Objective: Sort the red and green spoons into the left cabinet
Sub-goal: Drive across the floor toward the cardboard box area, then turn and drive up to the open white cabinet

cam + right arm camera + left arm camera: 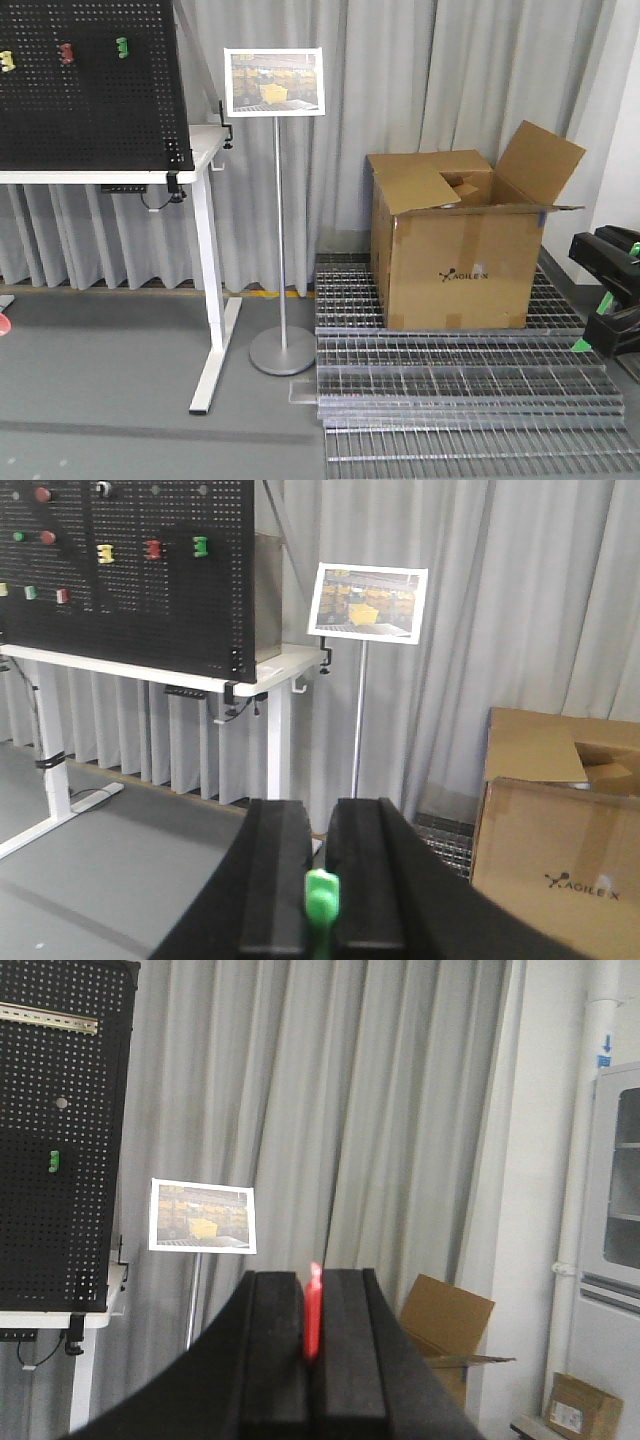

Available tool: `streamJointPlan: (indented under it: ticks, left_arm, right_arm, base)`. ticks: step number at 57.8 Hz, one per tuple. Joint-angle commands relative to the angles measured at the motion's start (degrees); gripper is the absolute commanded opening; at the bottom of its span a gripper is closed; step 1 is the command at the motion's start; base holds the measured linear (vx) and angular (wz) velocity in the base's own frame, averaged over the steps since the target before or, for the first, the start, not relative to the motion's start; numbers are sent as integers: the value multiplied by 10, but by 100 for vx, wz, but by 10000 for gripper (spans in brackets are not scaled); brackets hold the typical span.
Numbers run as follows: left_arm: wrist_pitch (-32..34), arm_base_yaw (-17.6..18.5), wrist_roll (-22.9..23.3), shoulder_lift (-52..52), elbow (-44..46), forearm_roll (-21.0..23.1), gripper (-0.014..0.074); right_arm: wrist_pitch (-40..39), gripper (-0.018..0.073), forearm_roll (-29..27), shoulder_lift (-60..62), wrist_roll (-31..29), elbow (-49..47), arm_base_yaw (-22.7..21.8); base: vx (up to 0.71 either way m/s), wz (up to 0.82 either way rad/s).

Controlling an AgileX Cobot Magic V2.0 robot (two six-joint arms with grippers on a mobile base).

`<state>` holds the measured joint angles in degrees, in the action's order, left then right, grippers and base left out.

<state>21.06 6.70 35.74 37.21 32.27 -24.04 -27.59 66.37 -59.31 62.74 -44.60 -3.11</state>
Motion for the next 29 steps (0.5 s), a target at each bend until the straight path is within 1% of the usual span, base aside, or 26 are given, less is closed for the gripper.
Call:
streamJointPlan:
  ticks: [1,29]
  left_arm:
    - [37,2,0,-2,19,12,-6]
    - [37,2,0,-2,19,12,-6]
  right_arm:
    - [-13,-9,-17,10,-2,-17,-2]
    - [-15,-9,-17,10,-2,-17,-2]
  base:
    - [53,-1]
    - [51,-6]
